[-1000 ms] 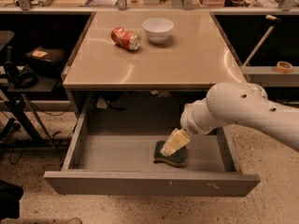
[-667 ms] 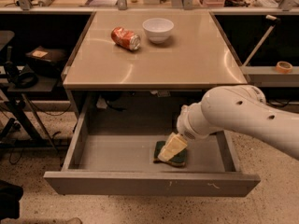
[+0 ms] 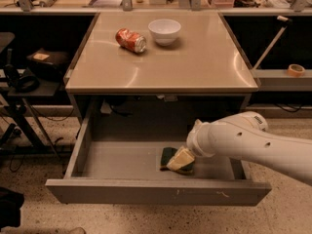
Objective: Pick sponge from top drawer and place on counter
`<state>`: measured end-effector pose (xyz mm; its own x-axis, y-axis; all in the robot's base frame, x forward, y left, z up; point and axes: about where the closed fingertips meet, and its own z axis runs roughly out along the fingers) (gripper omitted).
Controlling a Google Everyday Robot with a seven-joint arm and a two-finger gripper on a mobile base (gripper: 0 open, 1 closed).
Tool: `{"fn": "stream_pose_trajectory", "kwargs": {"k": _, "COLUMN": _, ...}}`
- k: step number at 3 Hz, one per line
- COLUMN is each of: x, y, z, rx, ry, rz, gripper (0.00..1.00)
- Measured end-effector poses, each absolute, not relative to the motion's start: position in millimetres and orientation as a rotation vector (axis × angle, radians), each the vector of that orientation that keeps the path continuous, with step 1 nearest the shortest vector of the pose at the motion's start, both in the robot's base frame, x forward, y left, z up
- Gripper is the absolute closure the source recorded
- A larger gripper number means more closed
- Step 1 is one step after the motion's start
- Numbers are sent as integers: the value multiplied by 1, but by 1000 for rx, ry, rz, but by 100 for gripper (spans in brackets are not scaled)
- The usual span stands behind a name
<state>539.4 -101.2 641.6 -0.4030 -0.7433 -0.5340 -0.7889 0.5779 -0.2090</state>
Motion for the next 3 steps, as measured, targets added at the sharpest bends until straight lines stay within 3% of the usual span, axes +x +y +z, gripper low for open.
{"fn": "stream_pose_trajectory", "kwargs": {"k": 1, "x": 587, "y": -112, "z": 642, "rx": -1119, "ry": 2175, "rz": 11, "gripper": 0}}
{"fn": "stream_pose_trajectory", "kwargs": {"k": 3, "x": 576, "y": -115, "z": 630, "rx": -1089, "ry": 2214, "rz": 32, "gripper": 0}}
